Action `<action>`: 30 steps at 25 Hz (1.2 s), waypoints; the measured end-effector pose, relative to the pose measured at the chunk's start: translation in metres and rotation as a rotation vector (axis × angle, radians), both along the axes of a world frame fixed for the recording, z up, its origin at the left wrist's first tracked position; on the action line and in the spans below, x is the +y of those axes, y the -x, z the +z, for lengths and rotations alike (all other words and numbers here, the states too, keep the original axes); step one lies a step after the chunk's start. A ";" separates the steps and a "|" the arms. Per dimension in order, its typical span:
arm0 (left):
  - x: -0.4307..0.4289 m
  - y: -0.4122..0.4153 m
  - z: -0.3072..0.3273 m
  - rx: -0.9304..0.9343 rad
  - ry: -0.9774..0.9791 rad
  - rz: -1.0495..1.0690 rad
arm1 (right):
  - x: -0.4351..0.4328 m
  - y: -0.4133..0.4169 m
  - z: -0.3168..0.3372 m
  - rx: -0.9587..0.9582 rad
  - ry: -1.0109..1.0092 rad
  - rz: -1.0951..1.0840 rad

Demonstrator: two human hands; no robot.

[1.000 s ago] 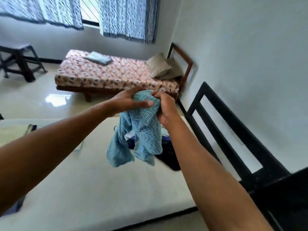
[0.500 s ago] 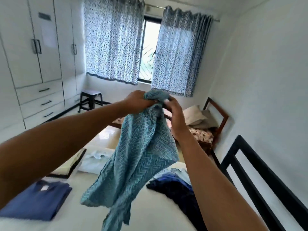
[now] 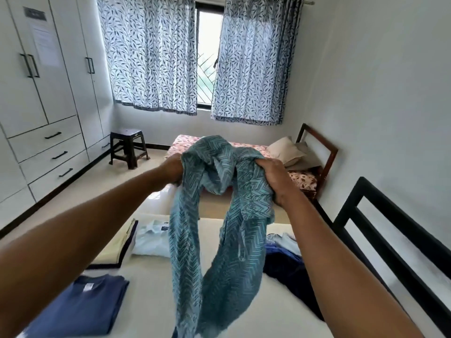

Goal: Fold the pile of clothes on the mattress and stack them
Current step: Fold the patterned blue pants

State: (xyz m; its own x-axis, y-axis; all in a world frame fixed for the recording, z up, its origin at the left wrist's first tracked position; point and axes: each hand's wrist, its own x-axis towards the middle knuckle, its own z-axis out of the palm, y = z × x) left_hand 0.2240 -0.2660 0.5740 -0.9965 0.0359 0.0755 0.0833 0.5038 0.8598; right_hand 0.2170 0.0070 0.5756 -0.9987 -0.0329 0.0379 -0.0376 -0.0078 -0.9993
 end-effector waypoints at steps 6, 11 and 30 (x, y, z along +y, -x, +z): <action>-0.005 -0.014 -0.025 0.249 -0.174 -0.121 | -0.043 -0.002 -0.002 -0.134 -0.004 0.114; 0.012 -0.041 -0.026 0.618 0.376 -0.282 | -0.063 -0.020 0.016 -0.150 0.056 0.229; 0.056 -0.026 0.056 0.193 0.452 -0.229 | -0.029 -0.050 0.003 0.424 -0.382 0.276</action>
